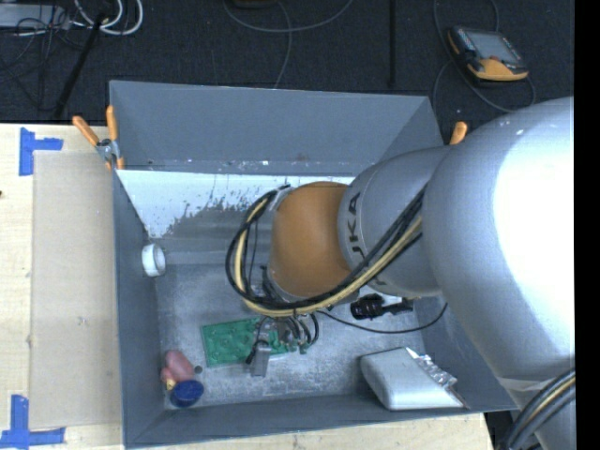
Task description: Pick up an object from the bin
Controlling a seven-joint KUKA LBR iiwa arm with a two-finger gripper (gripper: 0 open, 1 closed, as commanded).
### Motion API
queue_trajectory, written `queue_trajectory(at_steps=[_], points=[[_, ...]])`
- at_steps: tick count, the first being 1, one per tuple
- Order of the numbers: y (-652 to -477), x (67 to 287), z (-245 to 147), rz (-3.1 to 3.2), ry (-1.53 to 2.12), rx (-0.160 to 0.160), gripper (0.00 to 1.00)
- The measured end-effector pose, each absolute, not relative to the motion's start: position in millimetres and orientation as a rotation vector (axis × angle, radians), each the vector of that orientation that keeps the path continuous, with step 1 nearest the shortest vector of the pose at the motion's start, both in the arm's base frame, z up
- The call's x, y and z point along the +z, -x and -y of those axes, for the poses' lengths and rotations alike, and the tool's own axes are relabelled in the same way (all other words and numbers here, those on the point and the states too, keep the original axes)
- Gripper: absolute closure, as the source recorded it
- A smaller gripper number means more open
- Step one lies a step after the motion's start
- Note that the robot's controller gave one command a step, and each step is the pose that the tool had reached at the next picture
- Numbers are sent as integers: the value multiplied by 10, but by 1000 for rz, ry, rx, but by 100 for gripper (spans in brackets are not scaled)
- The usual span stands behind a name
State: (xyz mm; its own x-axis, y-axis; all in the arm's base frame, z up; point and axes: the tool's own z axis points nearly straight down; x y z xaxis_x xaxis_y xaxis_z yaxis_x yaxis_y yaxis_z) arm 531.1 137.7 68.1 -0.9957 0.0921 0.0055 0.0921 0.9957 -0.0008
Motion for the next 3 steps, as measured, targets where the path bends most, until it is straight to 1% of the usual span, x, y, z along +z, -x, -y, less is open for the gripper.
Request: queue_trajectory(at_steps=[1,2,3], points=[[-5312,681,-1379,3132,146,0,0],[-5323,702,-1379,3133,146,0,100],[-5342,1685,-1376,3145,146,-4,100]])
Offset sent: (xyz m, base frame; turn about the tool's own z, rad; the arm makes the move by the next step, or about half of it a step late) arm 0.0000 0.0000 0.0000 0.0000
